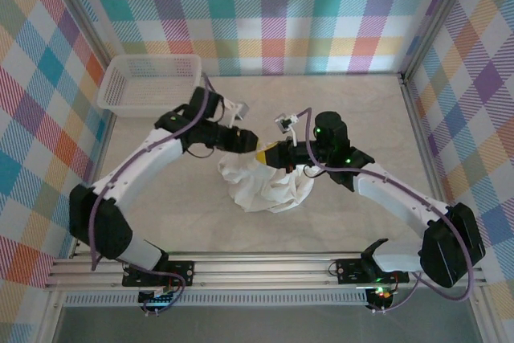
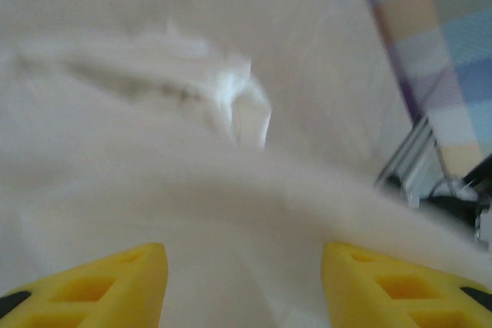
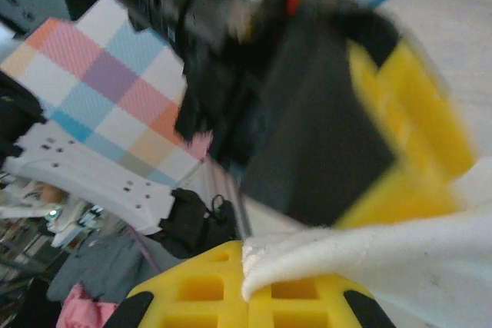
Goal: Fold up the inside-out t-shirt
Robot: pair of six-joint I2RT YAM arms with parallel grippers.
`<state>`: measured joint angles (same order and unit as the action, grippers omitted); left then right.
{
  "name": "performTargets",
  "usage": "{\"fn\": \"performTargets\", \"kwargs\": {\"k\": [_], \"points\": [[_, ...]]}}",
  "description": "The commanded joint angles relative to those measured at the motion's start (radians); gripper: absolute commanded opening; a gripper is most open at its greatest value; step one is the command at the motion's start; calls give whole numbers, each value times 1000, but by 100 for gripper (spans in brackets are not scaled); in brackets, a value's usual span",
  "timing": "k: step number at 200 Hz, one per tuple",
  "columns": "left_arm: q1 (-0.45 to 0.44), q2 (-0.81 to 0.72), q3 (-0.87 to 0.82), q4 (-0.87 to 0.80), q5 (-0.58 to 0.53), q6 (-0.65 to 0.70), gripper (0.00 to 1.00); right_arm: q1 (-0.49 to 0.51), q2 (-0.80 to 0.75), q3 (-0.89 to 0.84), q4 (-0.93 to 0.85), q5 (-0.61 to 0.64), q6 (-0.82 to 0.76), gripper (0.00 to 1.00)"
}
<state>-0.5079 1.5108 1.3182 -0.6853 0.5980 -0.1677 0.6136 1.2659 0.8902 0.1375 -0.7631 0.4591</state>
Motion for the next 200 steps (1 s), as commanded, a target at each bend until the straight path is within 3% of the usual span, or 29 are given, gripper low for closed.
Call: {"fn": "performTargets", "kwargs": {"k": [1, 14, 32, 44, 61, 87, 115, 142, 157, 176, 200], "points": [[-14, -33, -102, -120, 82, -28, 43, -2, -43, -12, -170, 107, -81, 0], [-12, -52, -180, -124, 33, -38, 0, 1, -60, -57, -200, 110, -79, 1], [-7, -156, -268, -101, -131, -86, 0, 22, -88, -122, -324, 178, -68, 8], [12, -241, -310, -71, -183, -129, 0, 67, -96, -170, -434, 254, -68, 10], [27, -318, -362, -7, -173, -180, 0, 122, -64, -224, -533, 307, -11, 14], [17, -332, -435, 96, -116, -248, 0, 136, -2, -206, -612, 320, 32, 34], [-51, -297, -436, 137, -102, -246, 0, 138, -35, -139, -712, 549, 22, 48], [-173, -242, -377, 149, -235, -257, 40, 138, -95, -83, -845, 847, 63, 52], [-214, -192, -372, 206, -261, -294, 51, 138, -138, -82, -816, 898, 44, 55], [-267, -115, -352, 244, -310, -294, 54, 139, -160, -111, -685, 799, -32, 54], [-334, -21, -277, 198, -388, -229, 48, 138, -127, -109, -577, 663, -22, 52]]}}
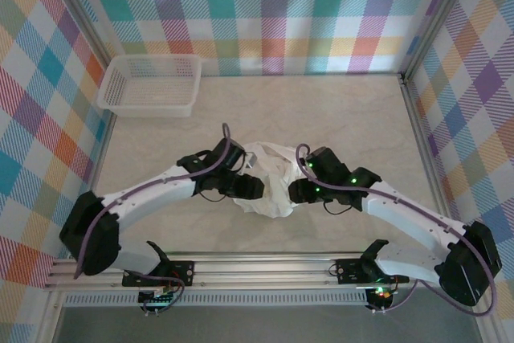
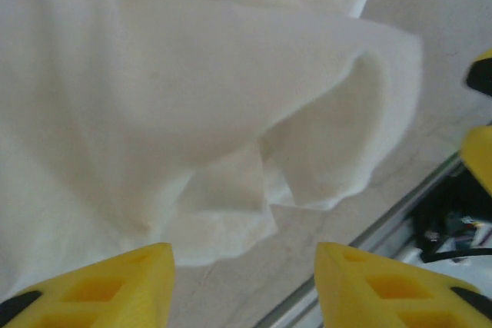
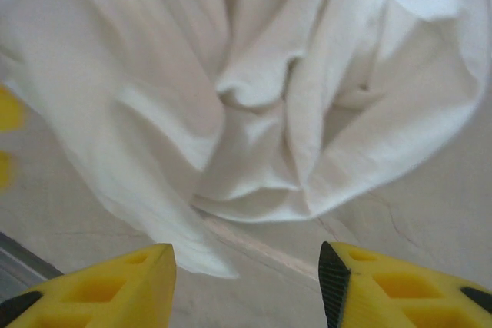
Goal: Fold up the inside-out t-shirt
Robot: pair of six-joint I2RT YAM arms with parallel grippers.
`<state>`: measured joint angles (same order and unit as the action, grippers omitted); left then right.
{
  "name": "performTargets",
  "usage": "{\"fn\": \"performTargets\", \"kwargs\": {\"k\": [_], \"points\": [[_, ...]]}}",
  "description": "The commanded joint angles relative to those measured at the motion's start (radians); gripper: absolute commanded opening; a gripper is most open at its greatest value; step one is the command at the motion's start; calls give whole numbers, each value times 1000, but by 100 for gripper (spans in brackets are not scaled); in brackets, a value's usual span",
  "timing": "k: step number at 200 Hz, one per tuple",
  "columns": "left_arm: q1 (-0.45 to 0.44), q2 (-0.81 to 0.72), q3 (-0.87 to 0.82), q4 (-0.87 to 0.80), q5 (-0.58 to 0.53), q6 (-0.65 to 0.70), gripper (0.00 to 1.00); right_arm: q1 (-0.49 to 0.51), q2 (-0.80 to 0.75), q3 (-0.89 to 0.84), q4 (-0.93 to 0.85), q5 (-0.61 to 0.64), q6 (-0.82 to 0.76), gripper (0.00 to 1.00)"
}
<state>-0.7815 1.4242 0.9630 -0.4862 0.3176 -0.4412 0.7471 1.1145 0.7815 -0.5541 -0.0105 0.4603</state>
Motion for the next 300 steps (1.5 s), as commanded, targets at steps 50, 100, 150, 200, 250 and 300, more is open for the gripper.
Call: {"fn": "performTargets", "kwargs": {"k": [50, 100, 150, 200, 250, 300], "points": [[-158, 181, 190, -117, -451, 122, 47, 4, 102, 39, 84, -144, -11, 52], [-176, 264, 217, -138, -386, 184, 46, 5, 70, 34, 78, -108, -11, 53], [-194, 258, 211, -205, -490, 217, 36, 3, 83, 33, 70, -100, -4, 54], [-193, 143, 184, -178, -469, 174, 0, 4, 79, 46, 54, -88, -10, 53], [-147, -165, 68, -56, -294, 49, 0, 55, -95, -25, 248, -183, -219, 56], [-121, -339, 10, -17, -276, 18, 0, 180, -195, -92, 468, 43, -476, 64]]}}
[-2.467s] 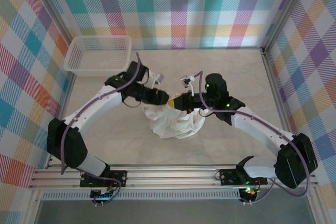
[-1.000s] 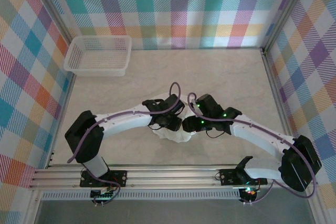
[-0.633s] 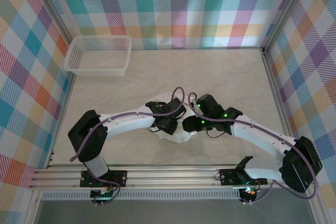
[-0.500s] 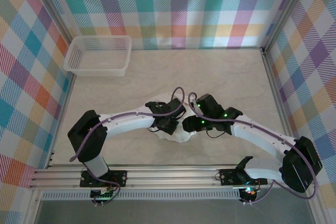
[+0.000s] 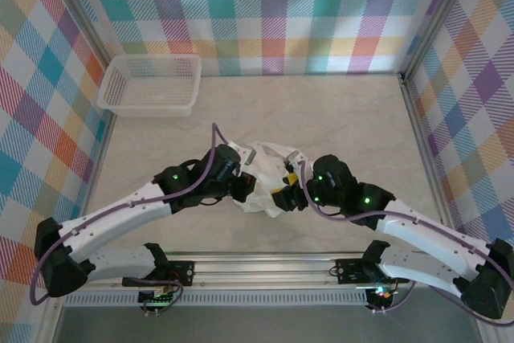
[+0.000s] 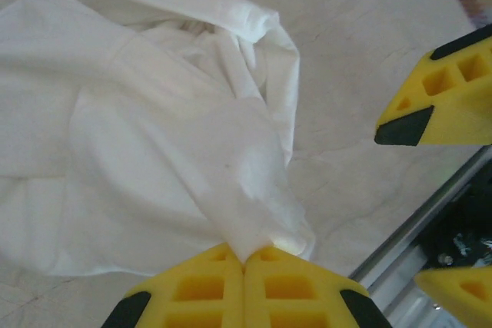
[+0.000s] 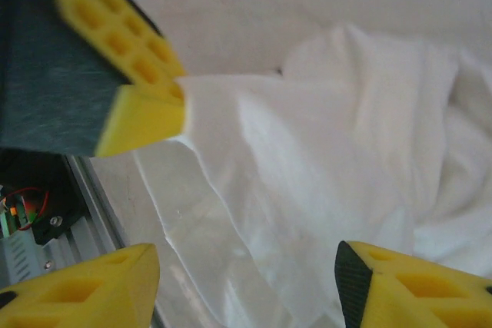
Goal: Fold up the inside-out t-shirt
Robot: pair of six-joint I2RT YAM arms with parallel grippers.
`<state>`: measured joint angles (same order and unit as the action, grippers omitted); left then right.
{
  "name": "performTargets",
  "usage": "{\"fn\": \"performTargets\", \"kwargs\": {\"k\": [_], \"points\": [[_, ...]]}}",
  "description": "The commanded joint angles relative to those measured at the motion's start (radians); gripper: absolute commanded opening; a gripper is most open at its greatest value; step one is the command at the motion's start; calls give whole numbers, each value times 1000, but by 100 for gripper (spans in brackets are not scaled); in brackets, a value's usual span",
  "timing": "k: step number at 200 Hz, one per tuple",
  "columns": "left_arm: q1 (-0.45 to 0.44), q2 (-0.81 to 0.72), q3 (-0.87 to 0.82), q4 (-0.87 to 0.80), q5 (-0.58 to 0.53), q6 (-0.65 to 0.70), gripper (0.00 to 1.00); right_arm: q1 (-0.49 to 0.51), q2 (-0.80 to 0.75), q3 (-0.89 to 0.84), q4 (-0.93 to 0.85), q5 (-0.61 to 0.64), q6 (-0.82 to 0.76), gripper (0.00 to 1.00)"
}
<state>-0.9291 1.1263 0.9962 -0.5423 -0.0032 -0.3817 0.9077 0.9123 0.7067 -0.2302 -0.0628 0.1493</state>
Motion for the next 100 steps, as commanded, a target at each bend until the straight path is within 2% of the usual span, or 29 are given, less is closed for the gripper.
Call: {"fn": "performTargets", "kwargs": {"k": [1, 20, 51, 59, 70, 79, 80, 81, 92, 100], "points": [[28, -42, -22, 40, 48, -43, 0, 20, 9, -17, 146, 93, -169, 64], [51, -53, -2, 59, 97, -72, 0, 63, 43, -13, 174, 77, -258, 69], [77, -69, 18, 89, 149, -103, 0, 105, 124, -31, 256, 161, -345, 75], [82, -75, 23, 87, 149, -104, 0, 106, 153, -37, 291, 202, -346, 75], [89, -90, 24, 78, 140, -104, 0, 108, 193, -27, 306, 318, -331, 72], [98, -109, 29, 45, 110, -104, 0, 108, 220, -2, 284, 427, -297, 61], [99, -112, 29, 38, 103, -104, 0, 109, 225, 5, 274, 456, -285, 55], [102, -115, 30, 31, 95, -105, 0, 109, 225, 5, 274, 456, -285, 55], [129, -149, 60, -93, -26, -110, 0, 108, 246, 45, 222, 567, -204, 25], [162, -183, 84, -209, -137, -117, 0, 106, 240, 56, 209, 545, -183, 22]]}}
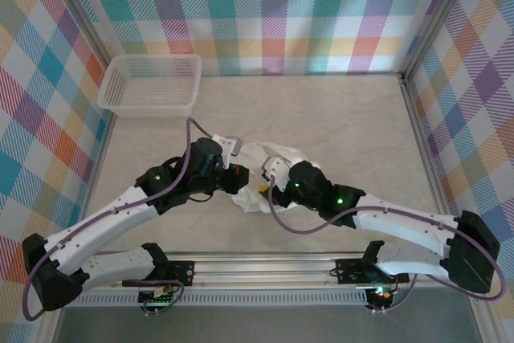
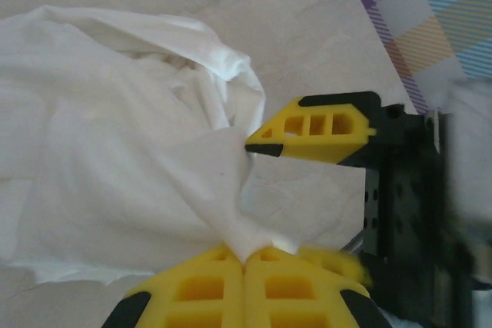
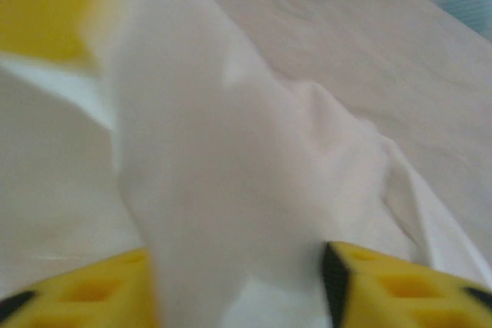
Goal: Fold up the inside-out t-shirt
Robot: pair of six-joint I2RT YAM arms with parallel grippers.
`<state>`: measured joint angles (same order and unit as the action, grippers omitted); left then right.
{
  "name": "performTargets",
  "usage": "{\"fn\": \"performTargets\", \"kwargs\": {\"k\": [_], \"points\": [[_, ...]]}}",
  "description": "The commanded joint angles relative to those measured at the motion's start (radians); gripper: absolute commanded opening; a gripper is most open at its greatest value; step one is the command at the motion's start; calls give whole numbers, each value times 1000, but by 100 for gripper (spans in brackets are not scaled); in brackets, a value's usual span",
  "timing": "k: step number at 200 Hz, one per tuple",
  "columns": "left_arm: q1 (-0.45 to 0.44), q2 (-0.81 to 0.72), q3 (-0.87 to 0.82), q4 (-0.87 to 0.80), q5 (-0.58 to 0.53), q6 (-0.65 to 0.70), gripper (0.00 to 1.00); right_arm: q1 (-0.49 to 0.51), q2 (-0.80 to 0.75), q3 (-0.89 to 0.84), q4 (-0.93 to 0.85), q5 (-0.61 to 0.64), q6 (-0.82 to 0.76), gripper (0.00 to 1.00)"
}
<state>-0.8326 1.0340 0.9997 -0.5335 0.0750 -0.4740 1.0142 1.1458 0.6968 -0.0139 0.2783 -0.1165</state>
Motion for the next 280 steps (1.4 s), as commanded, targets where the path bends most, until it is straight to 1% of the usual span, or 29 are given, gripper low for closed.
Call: {"fn": "performTargets", "kwargs": {"k": [1, 11, 17, 24, 29, 41, 54, 63, 69, 73, 85, 103, 115, 123, 131, 139, 147, 159, 167, 189, 195, 206, 214, 219, 223, 229, 232, 256, 280], "points": [[72, -95, 86, -234, -235, -24, 0, 0, 5, 66, -7, 188, 80, 22], [136, -153, 104, -356, -372, -26, 0, 0, -24, 48, 13, 43, 50, 34], [181, -193, 107, -411, -432, -25, 0, -2, -41, 31, 36, -21, 56, 50], [229, -240, 103, -456, -485, -23, 0, -7, -55, 14, 56, -44, 90, 74], [259, -273, 97, -480, -521, -28, 0, -15, -59, 7, 66, -40, 122, 83], [299, -350, 63, -532, -655, -109, 0, -58, -43, 17, 26, 20, 225, 90], [302, -434, -3, -584, -809, -269, 2, -155, 17, 76, -81, 36, 375, 92], [302, -485, -63, -595, -868, -352, 15, -227, 88, 141, -185, 5, 464, 92], [302, -510, -97, -595, -887, -393, 33, -262, 141, 198, -261, -6, 514, 92], [302, -521, -117, -587, -889, -407, 41, -279, 174, 236, -311, -16, 535, 92], [302, -524, -154, -537, -859, -390, 53, -309, 293, 344, -423, -64, 532, 92], [302, -464, -156, -410, -753, -287, 58, -315, 429, 451, -502, -101, 513, 93], [302, -386, -147, -277, -574, -157, 60, -315, 491, 487, -498, -123, 511, 94], [303, -307, -130, -211, -409, -92, 61, -316, 525, 502, -478, -135, 503, 95], [302, -215, -99, -187, -282, -65, 61, -319, 562, 519, -462, -140, 497, 96], [303, -89, -50, -204, -207, -55, 61, -326, 601, 540, -452, -147, 487, 96], [304, 33, 1, -229, -164, -38, 61, -335, 645, 568, -450, -145, 478, 93], [308, 182, 57, -234, -119, -11, 62, -342, 714, 614, -454, -155, 446, 81], [326, 262, 69, -204, -87, -2, 62, -343, 752, 645, -459, -166, 427, 68], [417, 458, 68, -73, 55, -8, 64, -351, 790, 697, -472, -220, 423, 18], [436, 501, 68, -33, 96, -9, 64, -353, 778, 692, -455, -248, 424, 10], [451, 573, 76, 29, 155, -10, 64, -355, 747, 678, -424, -290, 422, 0], [457, 620, 97, 43, 174, -6, 63, -356, 727, 672, -413, -312, 423, 0], [459, 644, 111, 42, 179, 0, 56, -356, 715, 672, -412, -321, 423, 0], [462, 658, 122, 42, 180, 6, 43, -358, 705, 673, -414, -324, 424, 0], [469, 663, 132, 45, 179, 9, 12, -359, 688, 674, -422, -321, 430, 0], [476, 661, 137, 44, 180, 13, 0, -363, 678, 675, -425, -320, 434, 0], [526, 542, 236, -43, 213, 85, 0, -417, 550, 676, -461, -293, 475, 0], [546, 340, 316, -157, 165, 174, 0, -550, 314, 565, -387, -262, 548, 0]]}}
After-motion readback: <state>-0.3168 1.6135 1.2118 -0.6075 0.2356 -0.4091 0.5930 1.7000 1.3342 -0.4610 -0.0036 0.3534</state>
